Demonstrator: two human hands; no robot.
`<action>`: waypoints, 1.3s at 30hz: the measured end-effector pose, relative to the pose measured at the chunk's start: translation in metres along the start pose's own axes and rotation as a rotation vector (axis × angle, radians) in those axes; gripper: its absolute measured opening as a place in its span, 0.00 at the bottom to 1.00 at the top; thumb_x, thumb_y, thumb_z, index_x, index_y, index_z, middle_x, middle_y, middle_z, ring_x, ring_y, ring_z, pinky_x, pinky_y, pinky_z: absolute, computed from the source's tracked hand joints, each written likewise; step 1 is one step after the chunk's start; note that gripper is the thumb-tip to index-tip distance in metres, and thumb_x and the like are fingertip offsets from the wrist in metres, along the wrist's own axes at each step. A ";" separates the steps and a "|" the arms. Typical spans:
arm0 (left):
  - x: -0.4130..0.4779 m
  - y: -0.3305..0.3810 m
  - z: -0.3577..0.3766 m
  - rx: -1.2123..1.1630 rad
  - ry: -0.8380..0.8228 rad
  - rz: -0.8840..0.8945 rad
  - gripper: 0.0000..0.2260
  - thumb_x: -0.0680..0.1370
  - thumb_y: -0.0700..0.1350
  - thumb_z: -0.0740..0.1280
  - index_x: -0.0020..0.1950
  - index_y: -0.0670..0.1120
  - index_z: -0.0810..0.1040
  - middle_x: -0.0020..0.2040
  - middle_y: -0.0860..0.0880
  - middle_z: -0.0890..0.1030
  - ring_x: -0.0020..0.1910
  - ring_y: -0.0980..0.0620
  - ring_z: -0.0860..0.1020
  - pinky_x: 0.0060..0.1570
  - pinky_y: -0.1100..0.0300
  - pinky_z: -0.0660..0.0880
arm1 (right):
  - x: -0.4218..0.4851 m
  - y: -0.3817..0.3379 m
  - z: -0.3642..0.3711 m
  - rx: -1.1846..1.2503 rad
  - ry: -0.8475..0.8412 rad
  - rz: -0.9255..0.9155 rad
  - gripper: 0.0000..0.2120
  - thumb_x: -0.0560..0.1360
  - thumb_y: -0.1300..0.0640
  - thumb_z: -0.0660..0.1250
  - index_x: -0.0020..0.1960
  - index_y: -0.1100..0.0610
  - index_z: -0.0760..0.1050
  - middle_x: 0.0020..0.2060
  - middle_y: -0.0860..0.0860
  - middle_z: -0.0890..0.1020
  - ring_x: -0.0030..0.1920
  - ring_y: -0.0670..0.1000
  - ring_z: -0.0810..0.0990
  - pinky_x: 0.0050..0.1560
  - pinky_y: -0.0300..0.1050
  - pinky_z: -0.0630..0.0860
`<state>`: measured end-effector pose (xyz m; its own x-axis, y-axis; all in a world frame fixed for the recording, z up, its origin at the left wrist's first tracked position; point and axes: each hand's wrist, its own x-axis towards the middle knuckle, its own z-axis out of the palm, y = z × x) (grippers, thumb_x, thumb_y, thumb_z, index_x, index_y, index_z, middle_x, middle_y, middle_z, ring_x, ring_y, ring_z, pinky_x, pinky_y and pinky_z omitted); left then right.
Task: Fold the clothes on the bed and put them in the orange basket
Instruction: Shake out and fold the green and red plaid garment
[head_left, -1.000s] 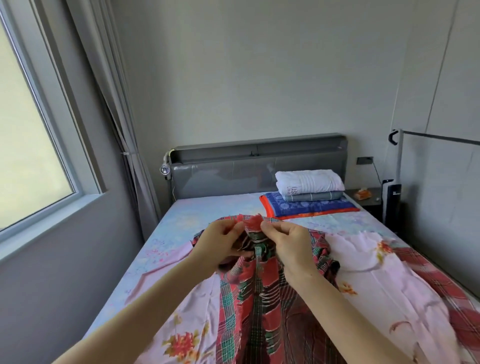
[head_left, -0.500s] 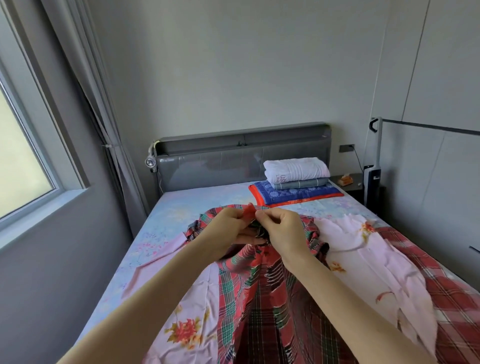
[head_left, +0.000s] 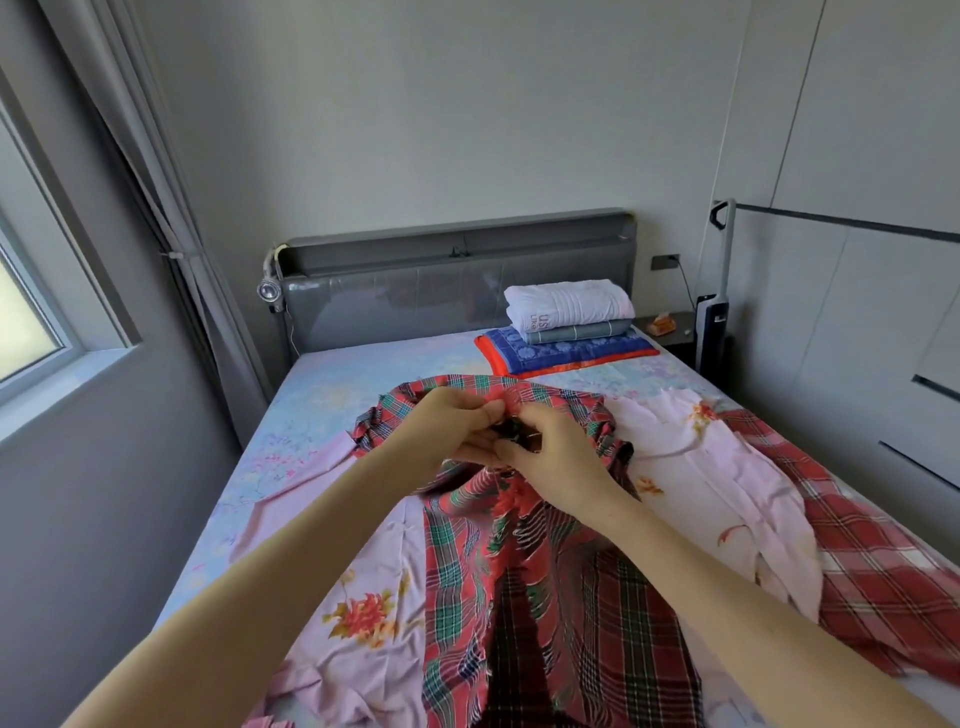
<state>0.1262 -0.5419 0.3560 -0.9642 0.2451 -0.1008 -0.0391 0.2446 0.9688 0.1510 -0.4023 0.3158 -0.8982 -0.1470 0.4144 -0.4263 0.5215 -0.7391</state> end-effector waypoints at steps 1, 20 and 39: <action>0.000 0.001 0.001 -0.067 0.010 -0.032 0.08 0.78 0.40 0.65 0.43 0.37 0.78 0.31 0.43 0.82 0.30 0.48 0.82 0.34 0.57 0.81 | 0.000 0.001 0.003 -0.043 0.034 -0.032 0.05 0.76 0.61 0.65 0.50 0.60 0.78 0.43 0.52 0.77 0.43 0.51 0.76 0.40 0.34 0.70; 0.002 0.014 0.002 -0.156 0.083 -0.127 0.06 0.76 0.39 0.68 0.41 0.37 0.77 0.35 0.41 0.80 0.26 0.50 0.81 0.32 0.58 0.81 | 0.001 0.005 0.019 -0.127 0.196 -0.220 0.13 0.79 0.62 0.57 0.56 0.63 0.78 0.44 0.57 0.81 0.43 0.50 0.76 0.44 0.39 0.71; 0.052 0.230 0.031 -0.280 0.119 0.277 0.07 0.77 0.35 0.63 0.39 0.36 0.73 0.22 0.43 0.78 0.19 0.50 0.78 0.20 0.62 0.75 | 0.025 0.037 -0.057 -0.605 0.723 -0.181 0.15 0.68 0.54 0.72 0.50 0.59 0.73 0.36 0.51 0.81 0.32 0.51 0.80 0.27 0.40 0.72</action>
<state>0.0757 -0.4434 0.5667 -0.9713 0.1515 0.1833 0.1720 -0.0846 0.9815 0.1188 -0.3393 0.3291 -0.4542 0.1807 0.8724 -0.2421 0.9173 -0.3161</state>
